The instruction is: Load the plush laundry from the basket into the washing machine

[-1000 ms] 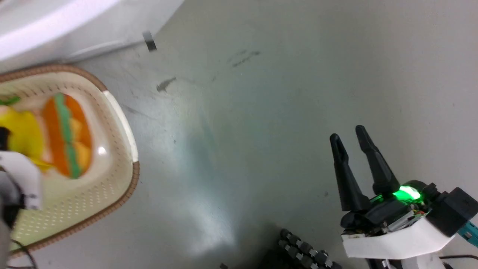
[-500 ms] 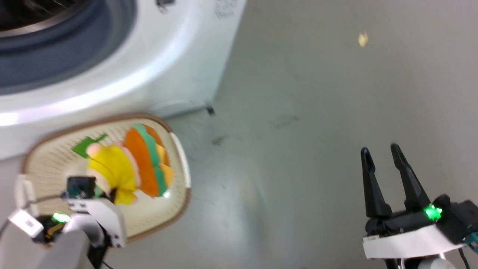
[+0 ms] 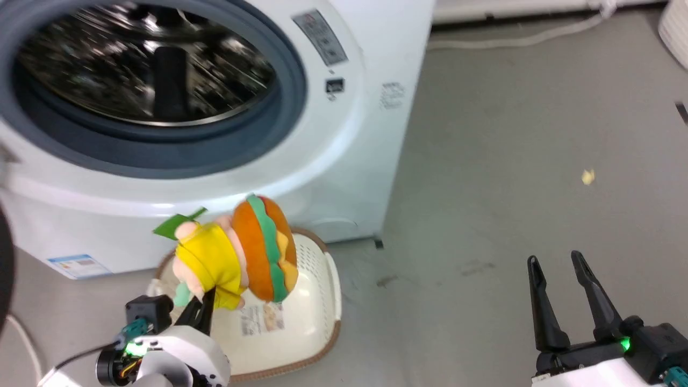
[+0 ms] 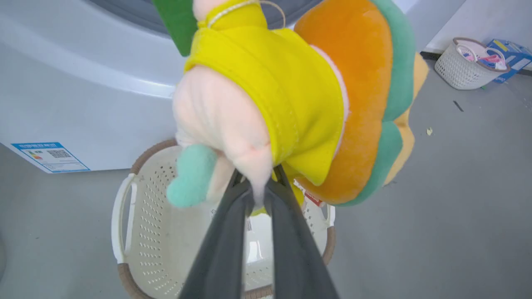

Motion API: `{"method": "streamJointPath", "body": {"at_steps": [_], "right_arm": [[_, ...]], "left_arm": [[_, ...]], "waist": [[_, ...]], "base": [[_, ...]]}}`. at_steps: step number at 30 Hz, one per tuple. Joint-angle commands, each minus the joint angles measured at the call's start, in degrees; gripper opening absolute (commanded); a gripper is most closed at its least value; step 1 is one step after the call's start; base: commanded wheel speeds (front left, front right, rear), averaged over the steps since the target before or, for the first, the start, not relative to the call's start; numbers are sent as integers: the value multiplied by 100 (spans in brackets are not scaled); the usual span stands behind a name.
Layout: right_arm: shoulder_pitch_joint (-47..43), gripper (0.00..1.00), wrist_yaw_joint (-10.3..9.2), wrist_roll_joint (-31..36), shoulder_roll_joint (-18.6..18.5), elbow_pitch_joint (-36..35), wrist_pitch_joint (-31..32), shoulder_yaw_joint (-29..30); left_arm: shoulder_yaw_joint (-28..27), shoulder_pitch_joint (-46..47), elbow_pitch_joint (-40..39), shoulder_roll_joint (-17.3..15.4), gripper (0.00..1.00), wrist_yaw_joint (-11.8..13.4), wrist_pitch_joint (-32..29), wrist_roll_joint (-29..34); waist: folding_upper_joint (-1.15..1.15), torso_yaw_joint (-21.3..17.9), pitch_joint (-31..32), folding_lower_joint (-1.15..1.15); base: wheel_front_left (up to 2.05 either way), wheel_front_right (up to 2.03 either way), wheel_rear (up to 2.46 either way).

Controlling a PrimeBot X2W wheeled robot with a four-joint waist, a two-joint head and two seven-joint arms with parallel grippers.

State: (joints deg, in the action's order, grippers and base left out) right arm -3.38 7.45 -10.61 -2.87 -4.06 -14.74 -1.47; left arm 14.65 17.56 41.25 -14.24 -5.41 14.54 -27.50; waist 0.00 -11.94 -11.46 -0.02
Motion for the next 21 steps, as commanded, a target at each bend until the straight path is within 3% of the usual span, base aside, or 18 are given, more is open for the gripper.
{"method": "streamJointPath", "body": {"at_steps": [1,4,11,15,21], "right_arm": [[-77,100,3,46,0,-2,-26,23],[-118,100,3,88,0,-44,-26,29],[-20,100,3,32,0,-158,-26,-7],[131,100,3,59,0,-224,-26,-115],[357,100,3,-150,0,-347,-26,-159]], "left_arm": [[-142,-193,-317,47,0,57,44,56],[-629,-622,-1401,148,0,185,44,272],[-1315,-517,-2762,156,0,161,45,568],[-1587,10,-2942,-49,0,110,45,553],[-1868,1112,-2843,-637,0,109,-335,474]], "waist": [[0,272,319,2],[0,305,330,2],[0,208,-165,2],[0,72,-630,2],[0,-249,-1378,2]], "base": [[0,0,0],[0,0,0],[0,0,0],[0,0,0],[0,0,0]]}}
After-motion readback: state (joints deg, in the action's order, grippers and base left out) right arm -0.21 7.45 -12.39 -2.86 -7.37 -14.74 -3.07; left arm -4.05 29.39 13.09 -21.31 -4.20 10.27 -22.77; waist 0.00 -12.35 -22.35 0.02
